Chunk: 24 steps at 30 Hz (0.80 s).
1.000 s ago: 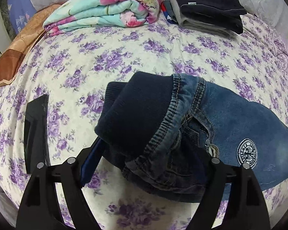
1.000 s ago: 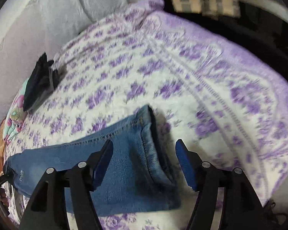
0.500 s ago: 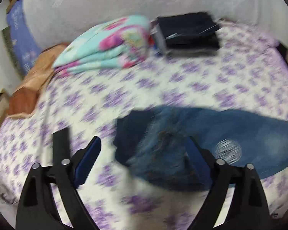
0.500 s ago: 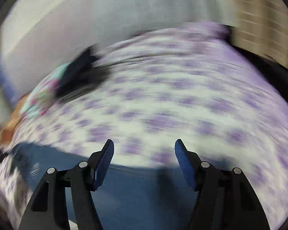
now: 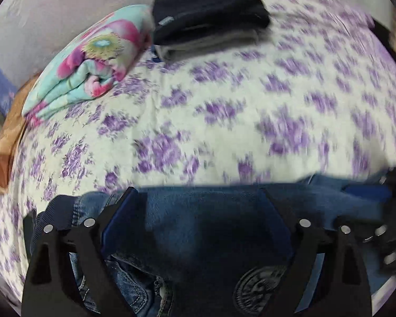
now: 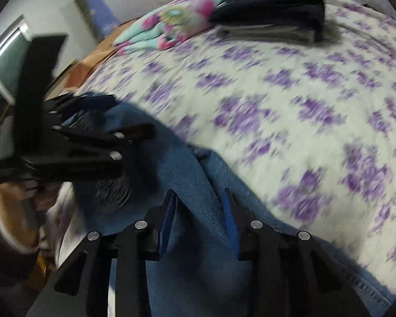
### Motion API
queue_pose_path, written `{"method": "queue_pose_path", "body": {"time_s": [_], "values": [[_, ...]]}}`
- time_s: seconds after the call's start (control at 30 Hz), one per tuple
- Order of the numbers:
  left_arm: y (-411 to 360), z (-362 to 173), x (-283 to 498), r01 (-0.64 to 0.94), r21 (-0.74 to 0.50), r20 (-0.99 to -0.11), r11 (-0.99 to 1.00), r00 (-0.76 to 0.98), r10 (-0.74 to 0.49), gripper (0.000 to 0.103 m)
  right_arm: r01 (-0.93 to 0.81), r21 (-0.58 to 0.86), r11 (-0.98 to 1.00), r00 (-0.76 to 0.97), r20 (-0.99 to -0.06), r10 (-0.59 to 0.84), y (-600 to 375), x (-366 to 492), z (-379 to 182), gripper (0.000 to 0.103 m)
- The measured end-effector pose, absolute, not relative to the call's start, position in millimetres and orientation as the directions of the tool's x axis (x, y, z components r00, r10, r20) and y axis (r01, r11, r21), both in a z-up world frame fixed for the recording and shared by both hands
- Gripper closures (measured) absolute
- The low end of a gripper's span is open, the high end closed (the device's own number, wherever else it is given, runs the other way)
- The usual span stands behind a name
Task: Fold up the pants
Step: 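Grasp the jeans waistband with the left tool while the right tool grasps the leg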
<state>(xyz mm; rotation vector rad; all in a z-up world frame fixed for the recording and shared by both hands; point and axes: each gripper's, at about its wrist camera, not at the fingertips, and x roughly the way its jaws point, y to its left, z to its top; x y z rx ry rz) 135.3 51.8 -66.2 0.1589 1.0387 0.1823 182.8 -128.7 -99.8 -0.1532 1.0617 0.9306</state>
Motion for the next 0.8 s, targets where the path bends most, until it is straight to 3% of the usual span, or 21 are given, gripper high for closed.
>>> {"method": "queue_pose_path", "body": {"time_s": [0.13, 0.3, 0.37, 0.63, 0.73, 0.8], "values": [[40.8, -78.8, 109.4, -0.017, 0.289, -0.822, 0.957, 0.509, 0.257, 0.016, -0.740, 0.340, 0.580, 0.101, -0.797, 0.596, -132.1, 179.9, -90.9, 0.062], [48.8, -79.4, 104.3, -0.044, 0.231, -0.829, 0.972, 0.514, 0.220, 0.016, -0.695, 0.454, 0.557, 0.044, -0.747, 0.663, -128.4, 204.1, -77.6, 0.062], [46.1, -80.0, 101.1, -0.048, 0.239, -0.822, 0.970, 0.521, 0.229, 0.016, -0.671, 0.501, 0.546, -0.009, -0.742, 0.670, -119.3, 210.1, -81.7, 0.069], [50.8, -78.5, 95.5, -0.034, 0.189, -0.830, 0.981, 0.529, 0.178, 0.016, -0.562, 0.580, 0.589, -0.127, -0.765, 0.632, -90.3, 230.2, -116.1, 0.072], [53.8, -75.1, 92.0, -0.042, 0.151, -0.827, 0.988, 0.541, 0.150, 0.016, -0.523, 0.595, 0.610, -0.102, -0.754, 0.648, -82.9, 239.9, -118.5, 0.074], [54.9, -70.3, 85.1, -0.055, 0.118, -0.826, 0.992, 0.548, 0.128, 0.016, -0.495, 0.601, 0.627, -0.074, -0.749, 0.659, -85.0, 246.4, -116.1, 0.080]]}}
